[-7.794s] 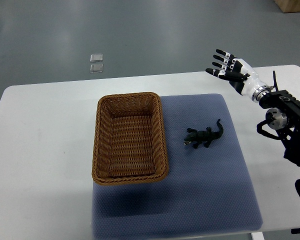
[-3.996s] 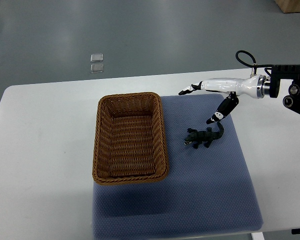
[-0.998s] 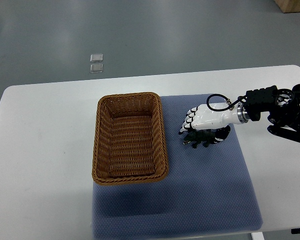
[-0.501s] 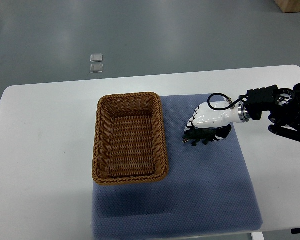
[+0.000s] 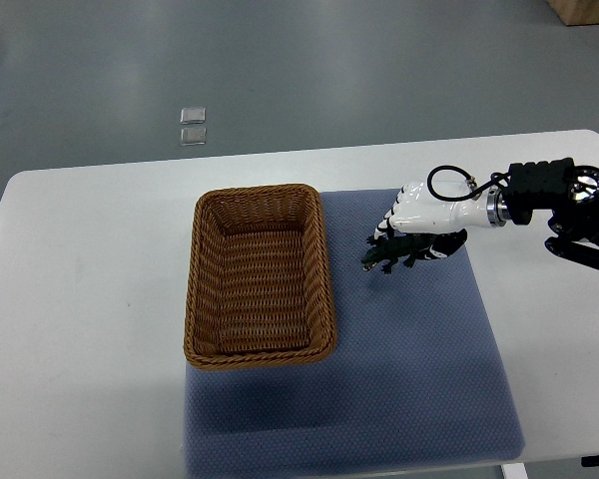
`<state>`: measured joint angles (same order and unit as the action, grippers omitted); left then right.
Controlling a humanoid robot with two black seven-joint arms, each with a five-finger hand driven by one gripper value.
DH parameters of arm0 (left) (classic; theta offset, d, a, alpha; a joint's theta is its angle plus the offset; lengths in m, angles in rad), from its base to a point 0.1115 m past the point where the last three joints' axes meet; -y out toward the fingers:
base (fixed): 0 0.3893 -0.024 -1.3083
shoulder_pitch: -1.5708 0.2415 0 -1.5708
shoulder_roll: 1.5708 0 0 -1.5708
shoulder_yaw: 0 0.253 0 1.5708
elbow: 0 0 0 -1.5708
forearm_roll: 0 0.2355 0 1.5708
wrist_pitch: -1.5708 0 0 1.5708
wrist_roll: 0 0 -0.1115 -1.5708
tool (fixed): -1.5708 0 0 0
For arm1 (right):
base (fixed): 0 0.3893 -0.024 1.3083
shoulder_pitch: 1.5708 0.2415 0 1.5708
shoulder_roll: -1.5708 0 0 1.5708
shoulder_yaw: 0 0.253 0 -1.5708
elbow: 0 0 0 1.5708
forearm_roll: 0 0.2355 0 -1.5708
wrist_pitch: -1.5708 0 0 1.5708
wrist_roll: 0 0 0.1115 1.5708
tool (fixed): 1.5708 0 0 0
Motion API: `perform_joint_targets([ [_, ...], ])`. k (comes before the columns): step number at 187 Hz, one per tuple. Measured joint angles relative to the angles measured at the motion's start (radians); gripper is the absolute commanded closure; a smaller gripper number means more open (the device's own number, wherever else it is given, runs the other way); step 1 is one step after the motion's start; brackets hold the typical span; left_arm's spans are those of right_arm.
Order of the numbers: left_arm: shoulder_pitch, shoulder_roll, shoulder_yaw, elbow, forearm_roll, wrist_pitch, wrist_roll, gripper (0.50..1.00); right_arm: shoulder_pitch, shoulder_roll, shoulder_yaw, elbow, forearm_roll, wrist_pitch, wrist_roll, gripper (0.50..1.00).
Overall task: Place crocodile in brown basket with right hand
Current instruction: 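Lift the crocodile and carry it over the brown woven basket, then open the right hand to drop the crocodile into the basket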
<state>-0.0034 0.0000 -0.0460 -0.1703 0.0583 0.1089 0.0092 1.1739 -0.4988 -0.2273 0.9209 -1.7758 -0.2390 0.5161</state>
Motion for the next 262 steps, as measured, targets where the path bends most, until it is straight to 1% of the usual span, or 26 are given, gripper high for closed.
perform_joint_targets([
  [56,0.0,0.0,0.0,0.0,0.0,0.0,0.0,0.5,0.013,-0.004,0.014,0.001,0.006,-0.01,0.003,1.0],
  [90,0.0,0.0,0.0,0.0,0.0,0.0,0.0,0.5,0.02,-0.003,0.082,0.003,0.007,-0.011,0.009,1.0],
  [120,0.0,0.0,0.0,0.0,0.0,0.0,0.0,0.5,0.058,0.017,0.126,0.018,0.007,-0.013,0.011,1.0],
  [148,0.0,0.0,0.0,0.0,0.0,0.0,0.0,0.5,0.082,0.073,0.16,0.034,0.007,-0.018,0.013,1.0],
  [190,0.0,0.0,0.0,0.0,0.0,0.0,0.0,0.5,0.082,0.178,0.178,0.043,0.005,-0.065,0.022,1.0],
  [238,0.0,0.0,0.0,0.0,0.0,0.0,0.0,0.5,0.044,0.259,0.166,0.052,0.0,-0.065,0.023,1.0],
  [240,0.0,0.0,0.0,0.0,0.0,0.0,0.0,0.5,0.042,0.261,0.166,0.052,0.0,-0.065,0.023,0.998],
  [241,0.0,0.0,0.0,0.0,0.0,0.0,0.0,0.5,0.041,0.263,0.166,0.052,0.0,-0.065,0.023,0.979],
  [242,0.0,0.0,0.0,0.0,0.0,0.0,0.0,0.5,0.04,0.264,0.166,0.052,0.0,-0.064,0.023,0.979],
  [243,0.0,0.0,0.0,0.0,0.0,0.0,0.0,0.5,0.039,0.265,0.166,0.052,0.0,-0.064,0.023,0.961],
  [246,0.0,0.0,0.0,0.0,0.0,0.0,0.0,0.5,0.036,0.269,0.165,0.052,0.0,-0.064,0.023,0.946],
  [248,0.0,0.0,0.0,0.0,0.0,0.0,0.0,0.5,0.033,0.272,0.165,0.052,0.0,-0.063,0.023,0.918],
  [249,0.0,0.0,0.0,0.0,0.0,0.0,0.0,0.5,0.032,0.273,0.165,0.052,0.0,-0.063,0.023,0.918],
  [250,0.0,0.0,0.0,0.0,0.0,0.0,0.0,0.5,0.031,0.274,0.165,0.052,0.0,-0.063,0.023,0.904],
  [251,0.0,0.0,0.0,0.0,0.0,0.0,0.0,0.5,0.03,0.275,0.165,0.052,0.0,-0.063,0.023,0.904],
  [252,0.0,0.0,0.0,0.0,0.0,0.0,0.0,0.5,0.029,0.275,0.165,0.052,0.0,-0.063,0.023,0.887],
  [253,0.0,0.0,0.0,0.0,0.0,0.0,0.0,0.5,0.028,0.276,0.165,0.052,0.0,-0.062,0.023,0.887],
  [254,0.0,0.0,0.0,0.0,0.0,0.0,0.0,0.5,0.027,0.277,0.165,0.052,0.0,-0.062,0.023,0.867],
  [255,0.0,0.0,0.0,0.0,0.0,0.0,0.0,0.5,0.026,0.278,0.164,0.052,0.0,-0.062,0.023,0.867],
  [256,0.0,0.0,0.0,0.0,0.0,0.0,0.0,0.5,0.024,0.279,0.164,0.052,0.0,-0.062,0.023,0.849],
  [257,0.0,0.0,0.0,0.0,0.0,0.0,0.0,0.5,0.023,0.28,0.164,0.052,0.0,-0.061,0.023,0.848],
  [258,0.0,0.0,0.0,0.0,0.0,0.0,0.0,0.5,0.022,0.28,0.164,0.052,0.0,-0.061,0.023,0.826],
  [259,0.0,0.0,0.0,0.0,0.0,0.0,0.0,0.5,0.021,0.281,0.164,0.052,0.0,-0.061,0.023,0.826],
  [260,0.0,0.0,0.0,0.0,0.0,0.0,0.0,0.5,0.02,0.281,0.164,0.052,0.0,-0.061,0.022,0.804],
  [261,0.0,0.0,0.0,0.0,0.0,0.0,0.0,0.5,0.019,0.282,0.164,0.052,0.0,-0.061,0.022,0.803],
  [262,0.0,0.0,0.0,0.0,0.0,0.0,0.0,0.5,0.018,0.282,0.164,0.052,0.0,-0.06,0.022,0.785],
])
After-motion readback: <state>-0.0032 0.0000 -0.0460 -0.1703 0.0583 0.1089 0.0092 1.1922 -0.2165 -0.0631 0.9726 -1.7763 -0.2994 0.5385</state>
